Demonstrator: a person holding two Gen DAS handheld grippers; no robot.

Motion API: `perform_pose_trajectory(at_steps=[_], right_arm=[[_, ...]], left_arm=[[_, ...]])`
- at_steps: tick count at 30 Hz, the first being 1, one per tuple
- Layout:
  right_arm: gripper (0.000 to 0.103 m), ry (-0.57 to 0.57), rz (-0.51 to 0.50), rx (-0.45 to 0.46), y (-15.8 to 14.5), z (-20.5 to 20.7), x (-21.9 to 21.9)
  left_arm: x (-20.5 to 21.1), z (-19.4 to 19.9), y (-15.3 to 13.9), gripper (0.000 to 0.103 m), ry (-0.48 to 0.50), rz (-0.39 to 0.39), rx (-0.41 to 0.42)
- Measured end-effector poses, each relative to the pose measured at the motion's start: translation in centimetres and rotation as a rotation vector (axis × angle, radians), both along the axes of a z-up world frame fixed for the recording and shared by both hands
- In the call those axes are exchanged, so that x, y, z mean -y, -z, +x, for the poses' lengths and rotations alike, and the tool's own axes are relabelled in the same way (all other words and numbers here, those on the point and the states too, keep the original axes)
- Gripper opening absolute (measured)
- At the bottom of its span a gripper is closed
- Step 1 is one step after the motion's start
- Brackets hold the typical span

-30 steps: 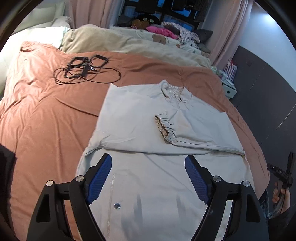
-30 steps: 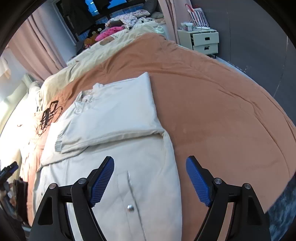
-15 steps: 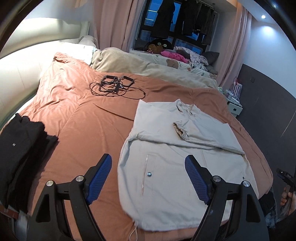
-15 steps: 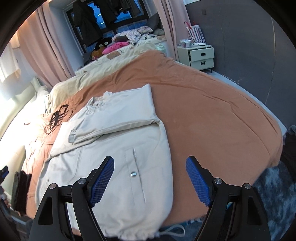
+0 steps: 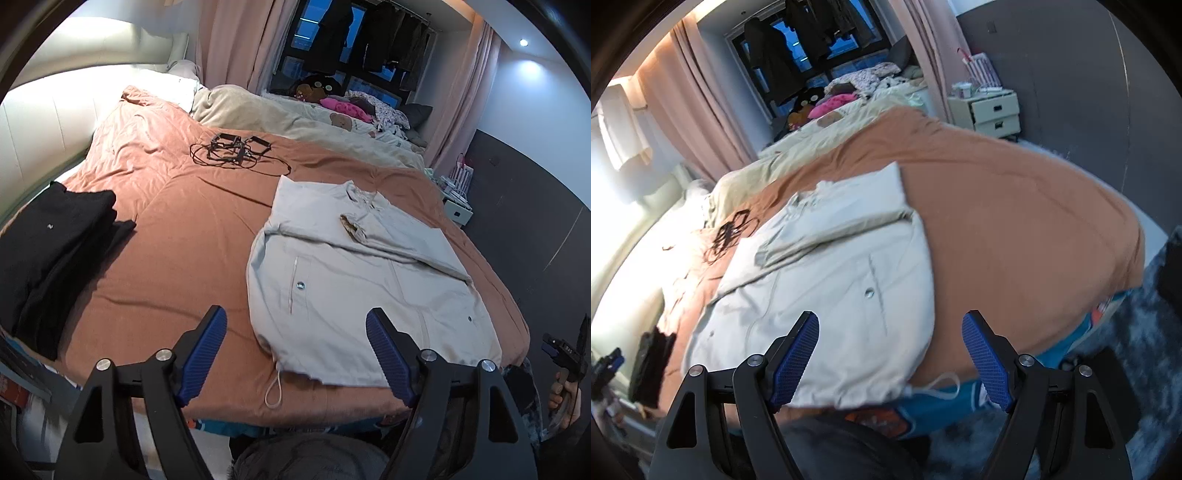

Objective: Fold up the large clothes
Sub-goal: 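Open the left tool and pull both tools back from the jacket, then lower both tools to the jacket hem and close on it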

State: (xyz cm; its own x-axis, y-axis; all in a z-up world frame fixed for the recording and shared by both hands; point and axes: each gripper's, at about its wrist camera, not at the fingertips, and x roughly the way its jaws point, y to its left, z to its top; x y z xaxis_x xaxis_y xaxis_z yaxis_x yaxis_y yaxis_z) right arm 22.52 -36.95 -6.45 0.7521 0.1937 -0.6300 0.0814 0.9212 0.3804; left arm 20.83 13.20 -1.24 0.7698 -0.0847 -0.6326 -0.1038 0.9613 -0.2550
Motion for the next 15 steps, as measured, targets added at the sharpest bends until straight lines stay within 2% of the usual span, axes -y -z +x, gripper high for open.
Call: perform_pose_trajectory(at_steps=[5, 8, 11, 13, 15], right_arm=[[0.080, -0.018, 0.062, -0.003, 2.0, -2.4, 0.1], [0.080, -0.031, 0.100, 0.001, 3.7, -3.4, 0.0], [0.075, -0.046, 0.154, -0.020, 5.9, -3.0, -0.1], [0.073, -0.052, 0.184, -0.041, 7.4, -2.4, -0.4], [0.071, -0.058, 0.205, -0.061, 9.0, -1.5, -0.8]], left_arm=[[0.0, -2.4, 1.1, 0.070, -0.010, -0.043, -0.003], [0.2, -3.1, 1.9, 0.069, -0.014, -0.050, -0.012], [0.1, -3.2, 3.2, 0.068, -0.011, -0.061, -0.034], [-0.3, -2.7, 4.1, 0.061, -0.003, -0.073, -0.047], [-0.9, -1.8, 5.2, 0.060, -0.005, -0.092, -0.063]])
